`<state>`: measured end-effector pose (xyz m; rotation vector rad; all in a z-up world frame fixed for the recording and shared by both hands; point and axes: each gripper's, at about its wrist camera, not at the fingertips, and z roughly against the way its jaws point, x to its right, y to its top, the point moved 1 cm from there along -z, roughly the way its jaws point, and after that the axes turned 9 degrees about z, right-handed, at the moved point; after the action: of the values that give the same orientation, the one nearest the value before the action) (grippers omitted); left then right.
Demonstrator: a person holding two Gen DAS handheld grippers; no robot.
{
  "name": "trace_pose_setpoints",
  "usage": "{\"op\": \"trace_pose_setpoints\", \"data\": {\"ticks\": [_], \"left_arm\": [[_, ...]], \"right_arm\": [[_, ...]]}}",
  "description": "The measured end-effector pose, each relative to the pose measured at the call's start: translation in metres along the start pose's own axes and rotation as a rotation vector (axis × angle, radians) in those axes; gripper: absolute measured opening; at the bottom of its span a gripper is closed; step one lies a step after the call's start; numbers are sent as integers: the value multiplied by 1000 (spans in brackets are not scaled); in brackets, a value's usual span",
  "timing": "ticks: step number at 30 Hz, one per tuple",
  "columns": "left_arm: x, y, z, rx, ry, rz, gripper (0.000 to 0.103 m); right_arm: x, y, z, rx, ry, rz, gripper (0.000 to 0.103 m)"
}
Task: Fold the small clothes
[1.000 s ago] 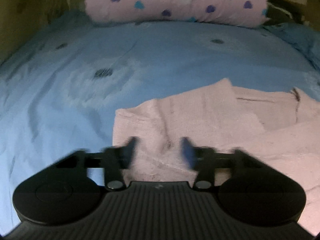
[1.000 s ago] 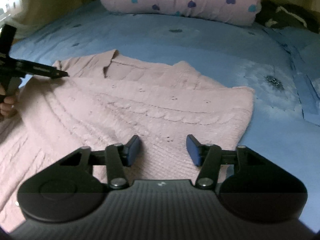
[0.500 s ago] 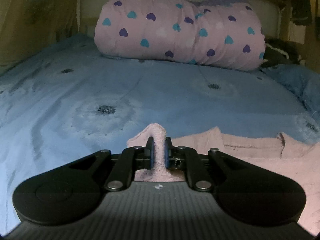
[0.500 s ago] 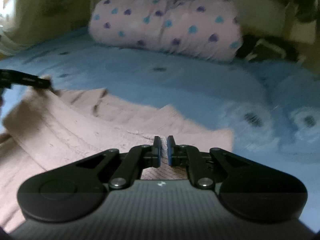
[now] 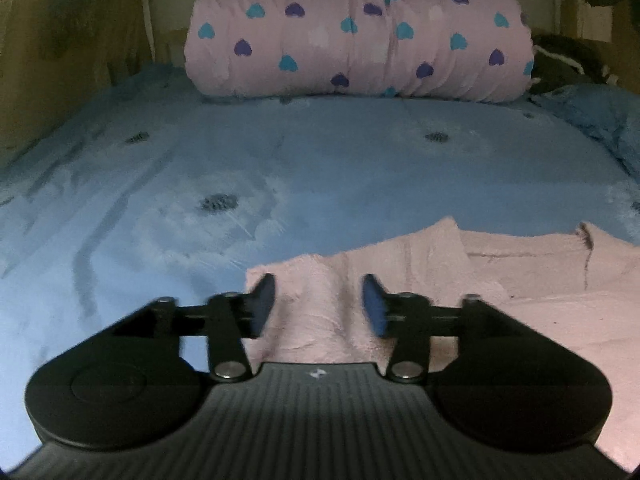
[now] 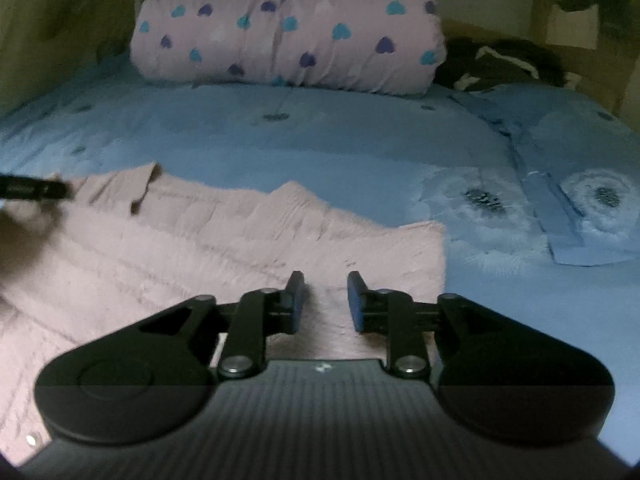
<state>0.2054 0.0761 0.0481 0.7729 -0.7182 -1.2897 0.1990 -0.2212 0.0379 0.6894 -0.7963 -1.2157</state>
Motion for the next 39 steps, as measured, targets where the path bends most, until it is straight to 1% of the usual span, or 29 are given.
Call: {"op": "trace_pose_setpoints", "data": {"ticks": [1, 4, 6, 8, 10, 11, 13, 14, 16, 19, 21, 25, 27, 29, 31, 33, 35, 37, 39], "left_arm": [[-1, 2, 9, 10, -2, -4, 66], [-4, 4, 26, -10, -4, 5, 67], [-7, 1, 33, -30, -43, 32, 67], [-6, -6, 35, -49, -79, 41, 67], [-3, -16, 29, -76, -80, 11, 67], [-1, -23, 23, -93, -65, -16, 67], [0, -36, 12, -107, -36, -64, 68], [-1, -39, 9, -95, -43, -69, 69], [-3, -41, 6, -86, -39, -75, 75], [-7, -38, 7, -105, -39, -46, 77], [-8, -34, 15, -109, -33, -42, 78], [-7, -26, 42, -91, -2, -48, 78], [-8, -27, 60, -93, -18, -50, 79], [-8, -31, 78, -98, -23, -68, 79], [-9, -35, 98, -91, -7, -80, 82], [-11, -38, 116, -83, -3, -79, 86], [-12, -42, 137, -74, -8, -75, 86], [-12, -48, 158, -68, -27, -72, 87], [-11, -54, 179, -69, -49, -73, 88]], "right_arm": [[1, 1, 3, 5, -2, -8, 26], [10, 6, 18, 33, 11, -50, 26], [16, 6, 27, 45, 27, -82, 26], [21, 3, 33, 51, 70, -106, 26], [24, -2, 37, 45, 108, -112, 26], [23, -4, 36, 38, 117, -106, 26], [20, -8, 31, 8, 110, -75, 26], [18, -11, 24, -26, 90, -56, 26], [15, -17, 9, -104, 57, -29, 25], [13, -20, 1, -94, 46, -3, 25], [13, -19, 1, -90, 40, -9, 25], [12, -18, 13, -71, 40, -17, 26], [13, -16, 23, -55, 40, -22, 27], [16, -14, 35, -42, 62, -41, 34], [16, -14, 50, -18, 78, -63, 47], [13, -15, 68, 9, 77, -77, 48], [8, -19, 85, 18, 88, -87, 48], [1, -24, 102, 19, 115, -82, 48], [-10, -30, 121, 26, 134, -49, 48]]}}
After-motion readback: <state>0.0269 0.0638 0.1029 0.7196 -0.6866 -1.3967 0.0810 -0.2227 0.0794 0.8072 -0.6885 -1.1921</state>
